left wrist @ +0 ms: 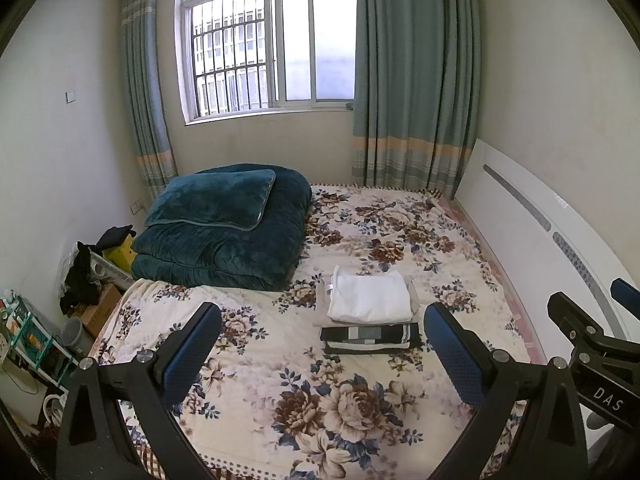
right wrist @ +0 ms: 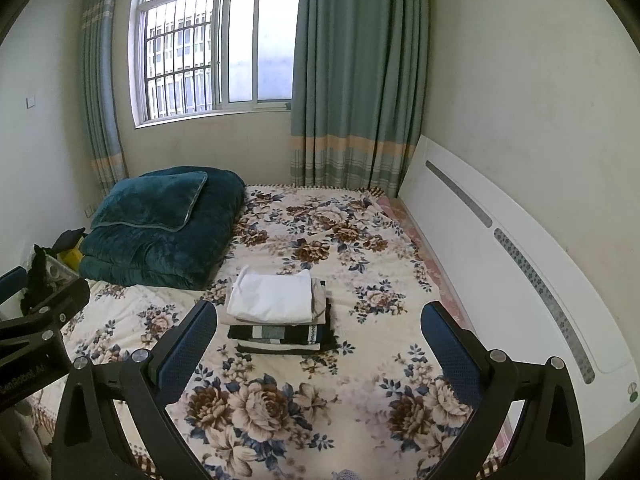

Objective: Fold small clothes

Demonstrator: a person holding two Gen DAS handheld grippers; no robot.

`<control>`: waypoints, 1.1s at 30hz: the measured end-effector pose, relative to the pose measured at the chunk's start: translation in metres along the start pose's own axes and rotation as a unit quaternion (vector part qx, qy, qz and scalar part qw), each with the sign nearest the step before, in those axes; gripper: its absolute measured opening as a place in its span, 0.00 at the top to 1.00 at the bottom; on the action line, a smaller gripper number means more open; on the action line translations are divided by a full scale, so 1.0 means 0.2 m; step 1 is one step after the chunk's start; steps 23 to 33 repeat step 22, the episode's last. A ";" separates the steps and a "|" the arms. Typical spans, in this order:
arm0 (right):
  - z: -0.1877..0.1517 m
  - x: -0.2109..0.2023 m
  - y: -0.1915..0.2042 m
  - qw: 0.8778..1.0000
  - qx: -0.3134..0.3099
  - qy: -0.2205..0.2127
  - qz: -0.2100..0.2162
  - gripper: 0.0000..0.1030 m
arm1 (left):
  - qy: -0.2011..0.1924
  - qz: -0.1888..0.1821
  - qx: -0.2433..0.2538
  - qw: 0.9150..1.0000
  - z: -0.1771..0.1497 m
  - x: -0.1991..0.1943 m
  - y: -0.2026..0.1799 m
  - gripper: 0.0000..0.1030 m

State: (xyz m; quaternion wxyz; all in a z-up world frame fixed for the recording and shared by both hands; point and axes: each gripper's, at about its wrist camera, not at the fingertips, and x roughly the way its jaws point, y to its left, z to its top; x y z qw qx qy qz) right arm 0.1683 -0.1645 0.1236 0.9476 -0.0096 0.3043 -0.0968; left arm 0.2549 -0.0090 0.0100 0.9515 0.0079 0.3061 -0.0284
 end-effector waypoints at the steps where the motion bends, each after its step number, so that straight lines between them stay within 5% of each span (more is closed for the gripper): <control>1: 0.00 0.00 0.00 1.000 0.000 0.000 0.000 0.00 | -0.001 0.000 0.000 1.000 0.00 -0.01 0.00 0.00; 33: -0.01 0.01 0.00 1.000 -0.001 -0.001 0.001 0.00 | -0.005 0.003 -0.001 1.000 0.03 -0.04 0.01 0.00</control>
